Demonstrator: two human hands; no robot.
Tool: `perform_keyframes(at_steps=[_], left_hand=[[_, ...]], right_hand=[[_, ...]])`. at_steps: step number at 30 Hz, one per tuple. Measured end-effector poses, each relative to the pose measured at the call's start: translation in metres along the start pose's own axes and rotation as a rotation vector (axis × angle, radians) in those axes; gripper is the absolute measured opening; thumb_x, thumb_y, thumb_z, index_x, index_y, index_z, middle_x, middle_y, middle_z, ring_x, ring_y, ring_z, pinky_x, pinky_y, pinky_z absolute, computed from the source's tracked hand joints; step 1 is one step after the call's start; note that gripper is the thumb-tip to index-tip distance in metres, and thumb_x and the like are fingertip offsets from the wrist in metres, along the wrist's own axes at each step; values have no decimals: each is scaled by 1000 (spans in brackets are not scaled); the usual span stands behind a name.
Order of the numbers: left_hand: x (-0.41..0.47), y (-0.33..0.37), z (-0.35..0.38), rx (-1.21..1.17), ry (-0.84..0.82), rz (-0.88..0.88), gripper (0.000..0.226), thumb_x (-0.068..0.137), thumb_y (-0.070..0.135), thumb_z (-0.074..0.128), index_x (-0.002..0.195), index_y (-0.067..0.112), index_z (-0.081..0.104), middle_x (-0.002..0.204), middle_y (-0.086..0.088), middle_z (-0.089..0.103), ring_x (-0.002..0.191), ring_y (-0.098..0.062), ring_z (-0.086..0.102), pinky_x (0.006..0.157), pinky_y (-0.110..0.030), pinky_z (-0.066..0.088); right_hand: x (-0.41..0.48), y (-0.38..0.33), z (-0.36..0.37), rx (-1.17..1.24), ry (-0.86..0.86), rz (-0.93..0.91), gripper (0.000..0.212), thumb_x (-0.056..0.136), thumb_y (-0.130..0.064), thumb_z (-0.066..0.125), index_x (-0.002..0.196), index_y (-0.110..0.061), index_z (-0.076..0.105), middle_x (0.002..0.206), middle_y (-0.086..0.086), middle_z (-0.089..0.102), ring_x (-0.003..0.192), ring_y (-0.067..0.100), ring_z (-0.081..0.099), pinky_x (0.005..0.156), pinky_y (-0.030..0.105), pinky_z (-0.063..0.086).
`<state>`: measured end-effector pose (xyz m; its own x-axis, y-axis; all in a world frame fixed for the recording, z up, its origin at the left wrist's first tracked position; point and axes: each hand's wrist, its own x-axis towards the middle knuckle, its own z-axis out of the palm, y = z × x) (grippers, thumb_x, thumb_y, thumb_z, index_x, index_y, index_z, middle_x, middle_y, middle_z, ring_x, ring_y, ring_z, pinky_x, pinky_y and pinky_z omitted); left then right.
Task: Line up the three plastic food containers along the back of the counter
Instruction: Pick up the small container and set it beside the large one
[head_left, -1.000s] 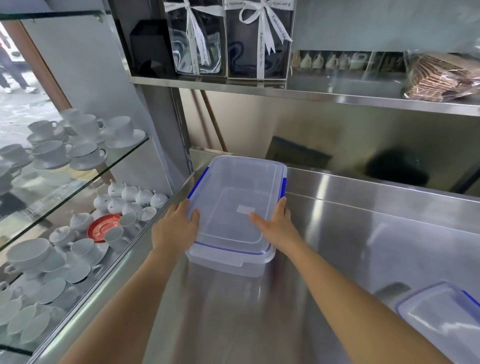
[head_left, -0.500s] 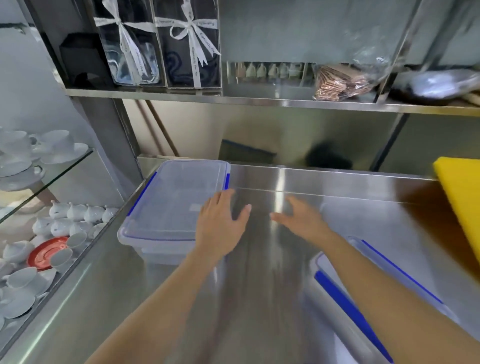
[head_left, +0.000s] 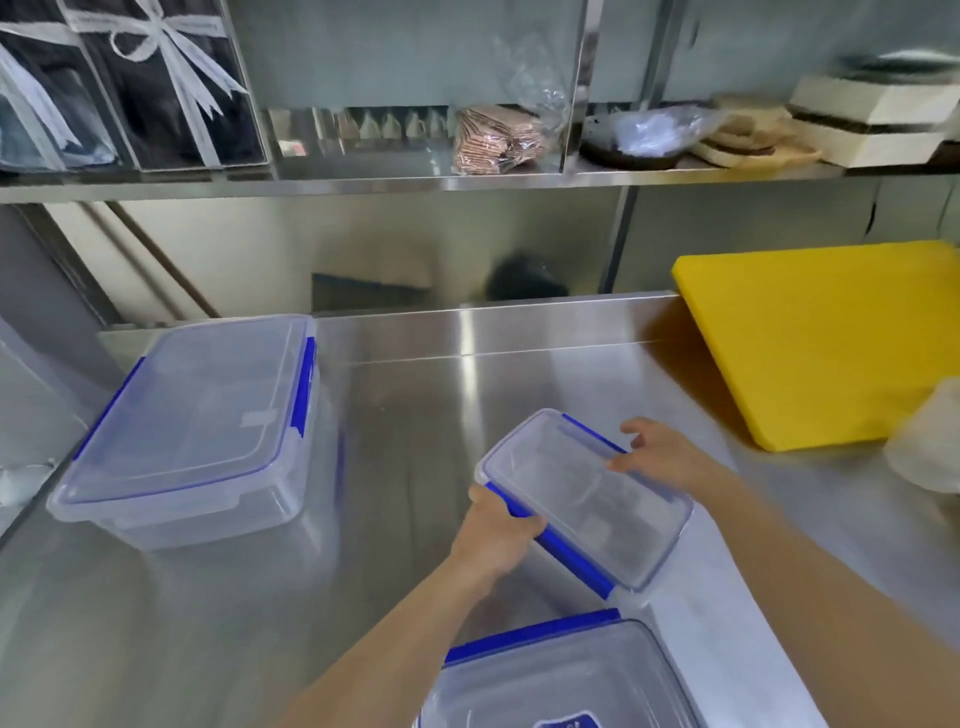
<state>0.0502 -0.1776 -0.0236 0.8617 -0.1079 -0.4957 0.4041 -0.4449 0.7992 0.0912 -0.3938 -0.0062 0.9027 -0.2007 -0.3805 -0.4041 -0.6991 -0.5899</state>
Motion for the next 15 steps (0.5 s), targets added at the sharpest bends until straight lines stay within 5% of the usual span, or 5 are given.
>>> perform_keyframes(at_steps=[5,8,10,12,15], left_hand=[[0,-5,16,-33,130,102,30,85,11,58,109,8,40,93,-5,57,87,-21,56,83,-38,48],[0,-2,15,-145,113,122,28,89,14,52,116,14,45,113,-6,62,95,-19,56,90,-37,47],[1,2,11,-253,-6,149,47,90,23,54,133,23,35,127,2,56,111,-16,55,94,-32,43],[6,3,5,-279,-63,125,81,88,35,58,147,23,5,142,6,43,127,-17,46,102,-31,38],[19,-2,-5,-235,-87,114,112,76,53,64,145,23,-18,155,5,23,140,-19,31,113,-36,29]], right_hand=[[3,13,4,-27,18,7,66,82,-39,66,137,-13,42,139,11,49,102,24,55,80,30,44],[4,10,11,-77,75,-28,56,81,-44,66,123,-10,51,121,14,60,89,24,57,80,35,49],[1,7,17,-65,81,-54,52,81,-44,64,114,-6,54,105,14,63,77,22,56,74,36,50],[-4,3,22,-52,26,-61,48,83,-47,60,109,-7,52,98,10,61,73,21,55,65,33,49],[-13,-1,27,-57,-73,-65,35,88,-50,50,102,-18,44,95,3,58,69,17,59,50,28,53]])
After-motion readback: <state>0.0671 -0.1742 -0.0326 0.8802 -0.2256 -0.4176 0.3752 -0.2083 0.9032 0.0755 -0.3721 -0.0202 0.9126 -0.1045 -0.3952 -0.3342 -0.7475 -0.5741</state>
